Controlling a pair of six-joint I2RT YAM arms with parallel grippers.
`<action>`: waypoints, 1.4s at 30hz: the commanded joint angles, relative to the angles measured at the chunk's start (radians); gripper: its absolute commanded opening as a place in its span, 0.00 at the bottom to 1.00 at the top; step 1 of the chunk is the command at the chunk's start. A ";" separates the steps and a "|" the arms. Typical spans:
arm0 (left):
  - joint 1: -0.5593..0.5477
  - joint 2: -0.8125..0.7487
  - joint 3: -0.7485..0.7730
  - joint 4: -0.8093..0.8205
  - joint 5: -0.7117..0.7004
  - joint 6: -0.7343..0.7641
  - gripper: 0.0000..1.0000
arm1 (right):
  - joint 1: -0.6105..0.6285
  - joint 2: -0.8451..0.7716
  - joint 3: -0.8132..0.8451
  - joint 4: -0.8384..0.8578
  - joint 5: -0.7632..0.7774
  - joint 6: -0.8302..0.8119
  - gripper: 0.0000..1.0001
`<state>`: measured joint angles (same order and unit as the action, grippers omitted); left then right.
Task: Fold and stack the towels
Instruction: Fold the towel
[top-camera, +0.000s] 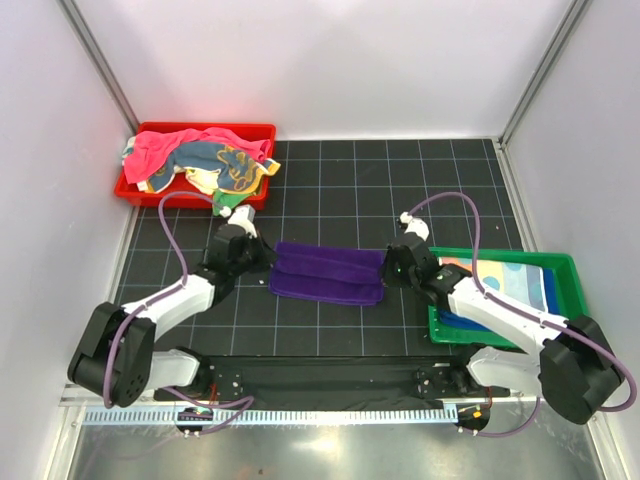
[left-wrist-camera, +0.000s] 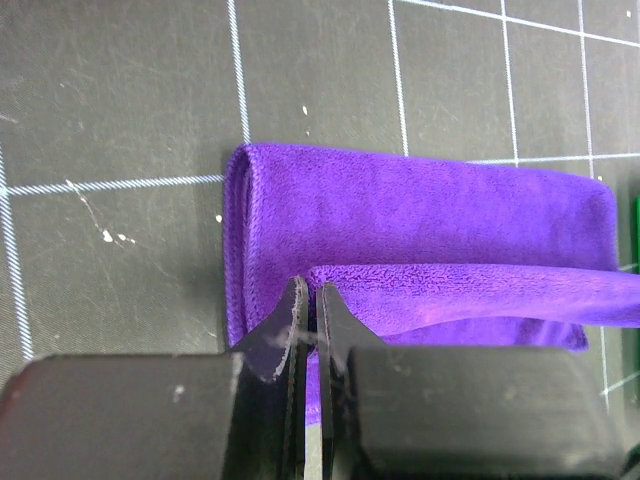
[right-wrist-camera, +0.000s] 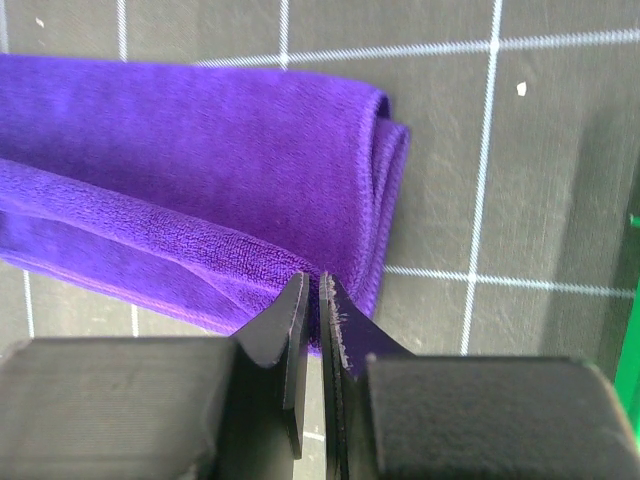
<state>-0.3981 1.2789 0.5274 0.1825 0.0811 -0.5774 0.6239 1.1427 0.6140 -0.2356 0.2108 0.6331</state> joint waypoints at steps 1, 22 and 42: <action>0.004 -0.044 -0.018 0.028 0.019 -0.018 0.00 | 0.010 -0.040 -0.020 -0.004 0.050 0.034 0.06; -0.002 -0.179 -0.027 -0.110 -0.003 -0.047 0.30 | 0.040 -0.116 -0.073 -0.059 0.064 0.079 0.39; -0.067 -0.055 0.083 -0.278 0.011 -0.096 0.27 | 0.086 0.022 0.001 -0.105 0.076 0.178 0.39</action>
<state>-0.4648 1.2251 0.6239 -0.0879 0.0818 -0.6556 0.7006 1.1652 0.6209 -0.3660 0.2634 0.7673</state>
